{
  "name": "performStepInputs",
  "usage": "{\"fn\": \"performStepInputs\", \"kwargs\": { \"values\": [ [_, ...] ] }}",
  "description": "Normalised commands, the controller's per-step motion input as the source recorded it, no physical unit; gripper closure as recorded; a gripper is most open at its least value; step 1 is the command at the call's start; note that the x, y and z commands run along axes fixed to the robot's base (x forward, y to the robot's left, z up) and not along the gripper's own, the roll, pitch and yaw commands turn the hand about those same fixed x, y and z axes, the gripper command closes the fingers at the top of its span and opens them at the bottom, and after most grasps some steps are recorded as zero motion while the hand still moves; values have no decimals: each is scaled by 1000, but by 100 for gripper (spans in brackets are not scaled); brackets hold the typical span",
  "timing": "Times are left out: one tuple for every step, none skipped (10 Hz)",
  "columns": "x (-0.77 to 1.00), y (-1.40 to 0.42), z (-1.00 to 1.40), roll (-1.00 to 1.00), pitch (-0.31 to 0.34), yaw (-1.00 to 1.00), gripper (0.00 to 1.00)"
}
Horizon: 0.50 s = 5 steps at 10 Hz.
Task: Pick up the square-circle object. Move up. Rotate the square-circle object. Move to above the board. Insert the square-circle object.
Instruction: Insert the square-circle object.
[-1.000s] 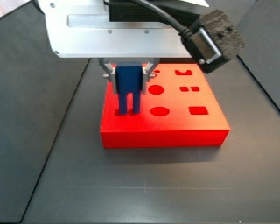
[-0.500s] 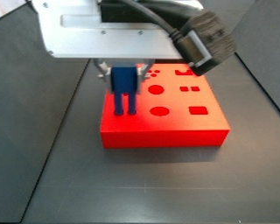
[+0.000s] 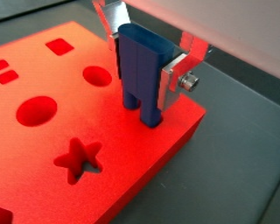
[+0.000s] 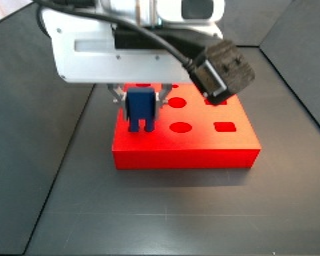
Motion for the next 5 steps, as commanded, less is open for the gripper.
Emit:
{"fn": "performStepInputs", "kwargs": {
  "values": [
    [0,0,-209,-79,-161,-86,100],
    [-51,0,-291,-17,-187,-17,100],
    [-40,0,-71,0,-136,6,100],
    [-43,0,0,0,-67,0,100],
    [0,0,0,0,0,0,100]
  ]
}}
